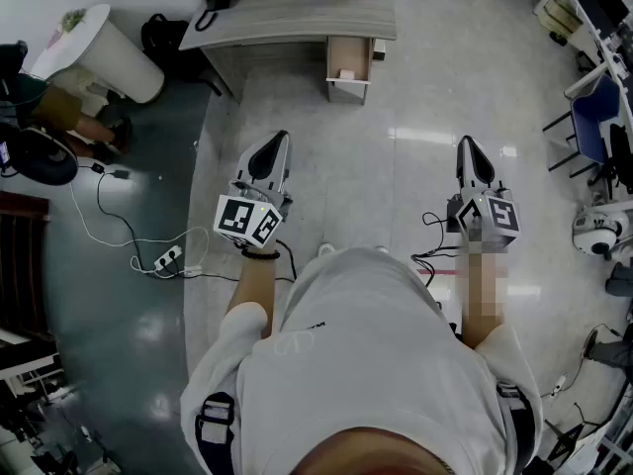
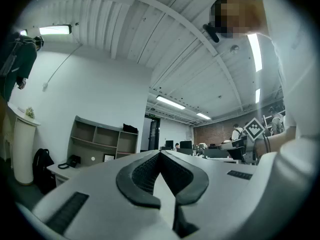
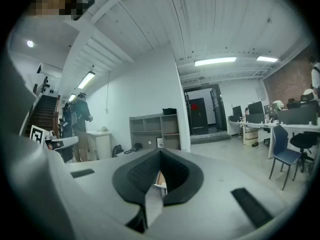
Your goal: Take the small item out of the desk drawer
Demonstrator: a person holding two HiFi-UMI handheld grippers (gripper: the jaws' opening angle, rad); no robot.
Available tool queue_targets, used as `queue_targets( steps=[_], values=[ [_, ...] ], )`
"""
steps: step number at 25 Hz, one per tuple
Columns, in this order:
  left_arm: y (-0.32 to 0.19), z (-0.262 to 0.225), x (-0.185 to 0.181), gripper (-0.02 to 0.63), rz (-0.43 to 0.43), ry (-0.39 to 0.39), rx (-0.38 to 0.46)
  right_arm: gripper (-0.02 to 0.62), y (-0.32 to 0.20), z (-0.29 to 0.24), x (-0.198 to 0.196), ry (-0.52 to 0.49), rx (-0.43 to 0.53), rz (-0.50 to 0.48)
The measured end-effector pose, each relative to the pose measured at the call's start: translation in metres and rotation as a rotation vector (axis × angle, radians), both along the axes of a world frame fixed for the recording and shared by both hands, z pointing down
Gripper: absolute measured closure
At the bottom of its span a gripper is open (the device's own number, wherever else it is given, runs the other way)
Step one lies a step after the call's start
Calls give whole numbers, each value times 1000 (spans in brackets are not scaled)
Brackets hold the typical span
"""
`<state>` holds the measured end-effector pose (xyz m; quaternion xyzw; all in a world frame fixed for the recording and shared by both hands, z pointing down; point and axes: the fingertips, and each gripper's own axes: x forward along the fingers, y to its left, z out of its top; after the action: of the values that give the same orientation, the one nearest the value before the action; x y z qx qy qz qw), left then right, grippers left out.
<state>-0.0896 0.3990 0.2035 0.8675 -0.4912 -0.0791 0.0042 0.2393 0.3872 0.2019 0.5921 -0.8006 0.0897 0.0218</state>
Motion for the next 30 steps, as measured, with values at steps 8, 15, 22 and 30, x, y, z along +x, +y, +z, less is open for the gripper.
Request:
queue_targets(
  steps=[8,15,22,30],
  values=[
    [2,7,3,607,9,17,-16,595,7,5,2,9,-15,7],
    [5,8,-5,607,15,39,-23,595,12,3,-1,-17,-12,35],
    [6,11,-26,607,30,42,-26,595,11,0,-23,5,-2,47],
    [2,31,-45,607,86,58,-67,595,-5,-13,-50,47,25,66]
  ],
)
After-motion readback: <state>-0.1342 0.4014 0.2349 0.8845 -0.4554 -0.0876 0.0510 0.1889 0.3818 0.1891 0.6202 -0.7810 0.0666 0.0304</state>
